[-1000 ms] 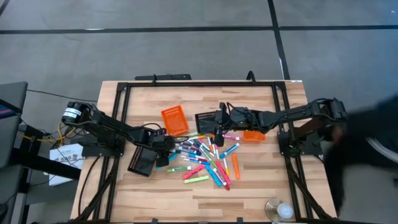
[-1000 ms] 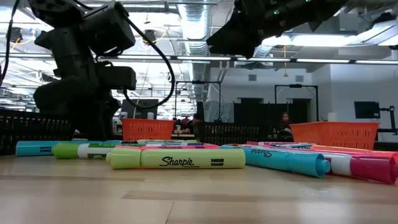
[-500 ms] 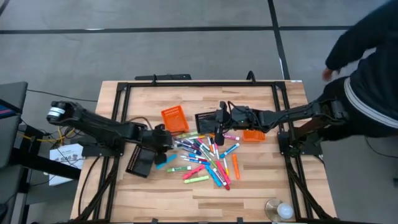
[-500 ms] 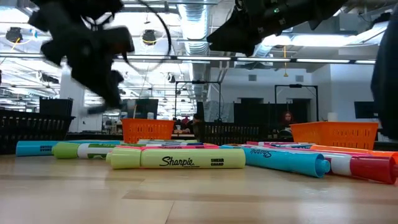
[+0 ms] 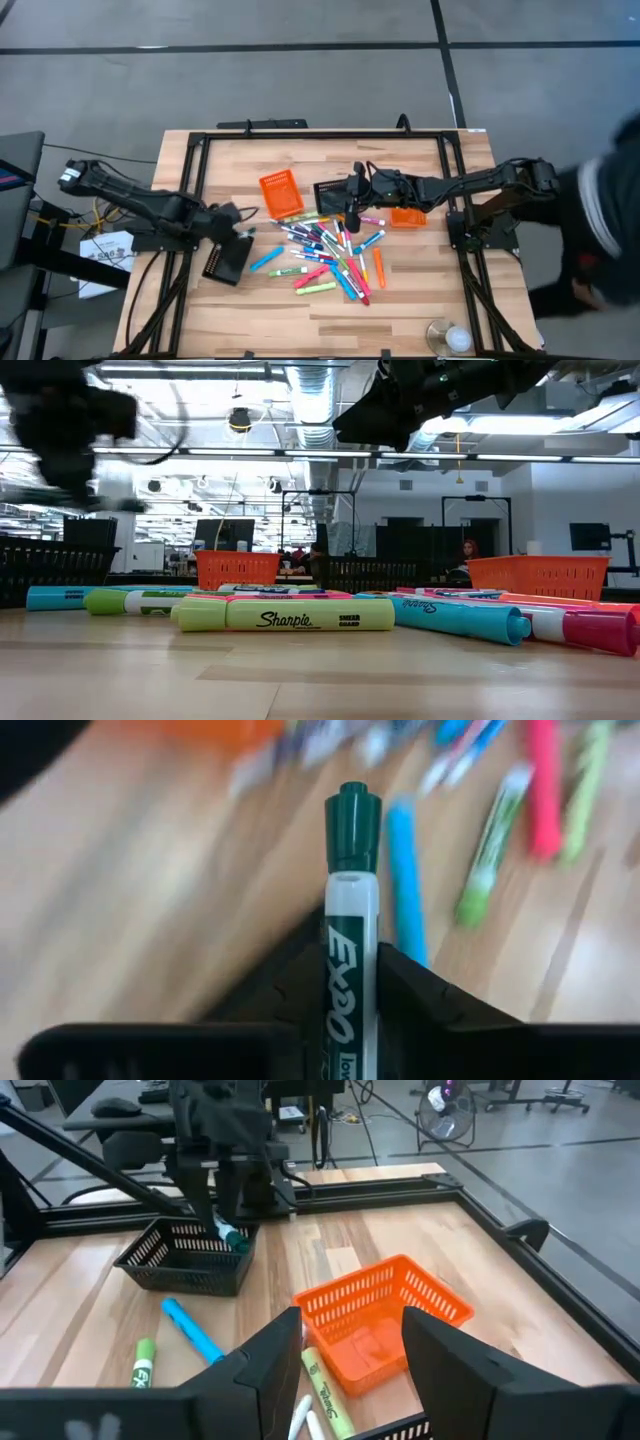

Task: Pick & Place Markers
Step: Put the green marker into the bottom black bin, then put the blue marker into the left orange bin

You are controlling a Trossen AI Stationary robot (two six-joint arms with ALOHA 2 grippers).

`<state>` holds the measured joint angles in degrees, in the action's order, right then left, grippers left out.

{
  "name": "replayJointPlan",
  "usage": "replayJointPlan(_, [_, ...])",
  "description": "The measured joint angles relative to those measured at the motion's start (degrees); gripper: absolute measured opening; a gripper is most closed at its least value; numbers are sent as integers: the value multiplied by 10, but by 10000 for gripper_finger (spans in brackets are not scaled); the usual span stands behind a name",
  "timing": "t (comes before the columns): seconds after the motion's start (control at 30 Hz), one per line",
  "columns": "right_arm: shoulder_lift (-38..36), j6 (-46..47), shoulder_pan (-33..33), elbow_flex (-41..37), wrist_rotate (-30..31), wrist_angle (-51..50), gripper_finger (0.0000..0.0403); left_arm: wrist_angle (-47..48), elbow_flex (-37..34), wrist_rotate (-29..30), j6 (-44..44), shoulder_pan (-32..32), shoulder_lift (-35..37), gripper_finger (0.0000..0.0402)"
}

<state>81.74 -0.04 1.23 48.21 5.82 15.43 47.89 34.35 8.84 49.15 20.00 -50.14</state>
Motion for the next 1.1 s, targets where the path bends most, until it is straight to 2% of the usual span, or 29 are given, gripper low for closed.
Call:
replayJointPlan(0.1, [0,5,-3,0,-1,0,164,63,-3,-13,121,45,-3,87])
replayJointPlan(0.23, [0,7,-12,0,-1,-1,163,55,-39,-12,211,89,-10,85])
replayJointPlan(0.37, [0,6,-21,0,-1,0,162,36,-70,-10,219,101,-26,95])
replayJointPlan(0.53, [0,6,-22,-1,-1,0,162,-23,-73,26,214,100,-40,123])
replayJointPlan(0.7, [0,7,-12,-1,0,0,162,-79,-73,29,212,100,-33,143])
replayJointPlan(0.8, [0,6,-7,-1,-1,0,162,-151,-73,37,175,100,-26,142])
replayJointPlan(0.87, [0,6,-7,-1,0,0,162,-219,-73,68,129,100,-24,138])
replayJointPlan(0.97, [1,6,-7,-1,0,0,161,-318,-73,107,9,99,-25,129])
replayJointPlan(1.1, [1,6,-7,-1,0,1,160,-401,-72,111,-156,78,-36,128])
